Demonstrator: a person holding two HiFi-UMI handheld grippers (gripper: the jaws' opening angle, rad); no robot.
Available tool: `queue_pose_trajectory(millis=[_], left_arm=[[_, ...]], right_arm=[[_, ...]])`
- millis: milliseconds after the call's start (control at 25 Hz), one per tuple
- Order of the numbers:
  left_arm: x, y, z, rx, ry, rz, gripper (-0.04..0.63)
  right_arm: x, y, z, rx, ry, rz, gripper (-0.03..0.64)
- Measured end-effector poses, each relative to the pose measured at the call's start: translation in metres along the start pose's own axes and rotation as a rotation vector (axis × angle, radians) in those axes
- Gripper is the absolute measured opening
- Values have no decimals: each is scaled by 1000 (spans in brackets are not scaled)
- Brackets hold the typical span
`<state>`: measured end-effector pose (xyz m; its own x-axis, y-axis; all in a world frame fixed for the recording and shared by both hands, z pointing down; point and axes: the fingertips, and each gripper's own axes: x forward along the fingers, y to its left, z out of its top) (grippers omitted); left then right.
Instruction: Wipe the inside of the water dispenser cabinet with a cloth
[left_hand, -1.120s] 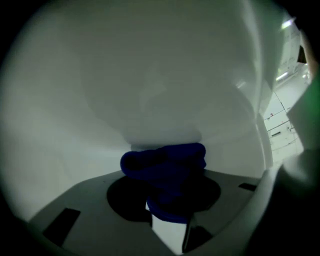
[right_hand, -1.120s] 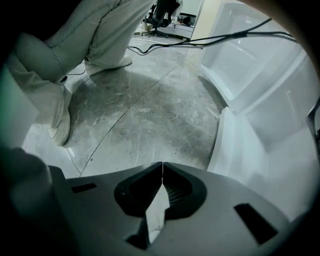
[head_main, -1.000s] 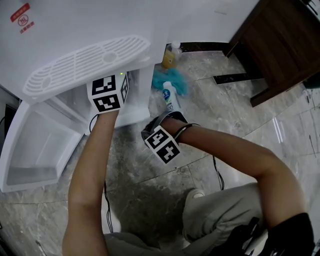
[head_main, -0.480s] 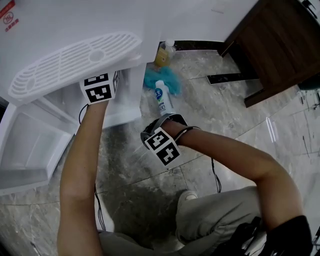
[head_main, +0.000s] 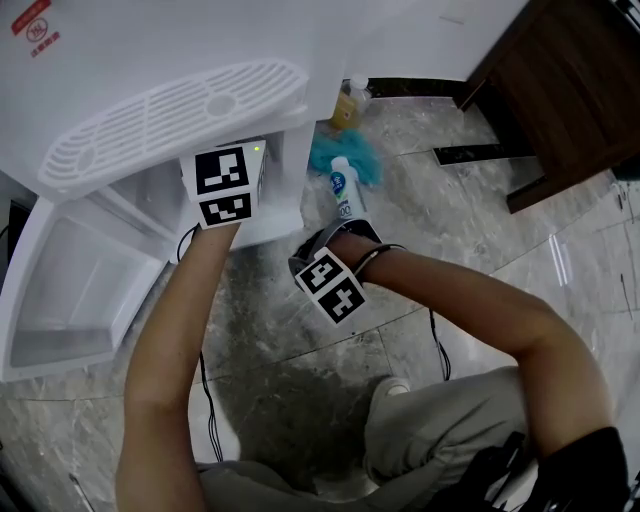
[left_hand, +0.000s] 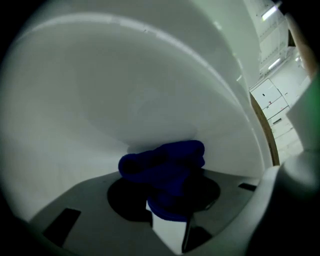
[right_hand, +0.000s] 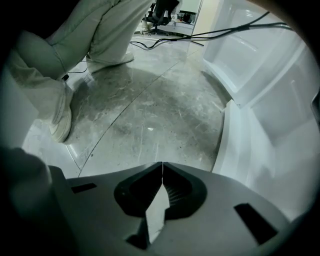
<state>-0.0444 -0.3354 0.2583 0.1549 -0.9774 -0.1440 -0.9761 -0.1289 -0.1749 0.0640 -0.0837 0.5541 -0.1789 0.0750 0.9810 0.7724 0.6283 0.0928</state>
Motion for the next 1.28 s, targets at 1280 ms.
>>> queue_pose_trajectory(millis=[1280], left_arm=[[25, 20, -9, -128, 26, 47, 150]], right_arm=[[0, 38, -43, -1, 66, 41, -2]])
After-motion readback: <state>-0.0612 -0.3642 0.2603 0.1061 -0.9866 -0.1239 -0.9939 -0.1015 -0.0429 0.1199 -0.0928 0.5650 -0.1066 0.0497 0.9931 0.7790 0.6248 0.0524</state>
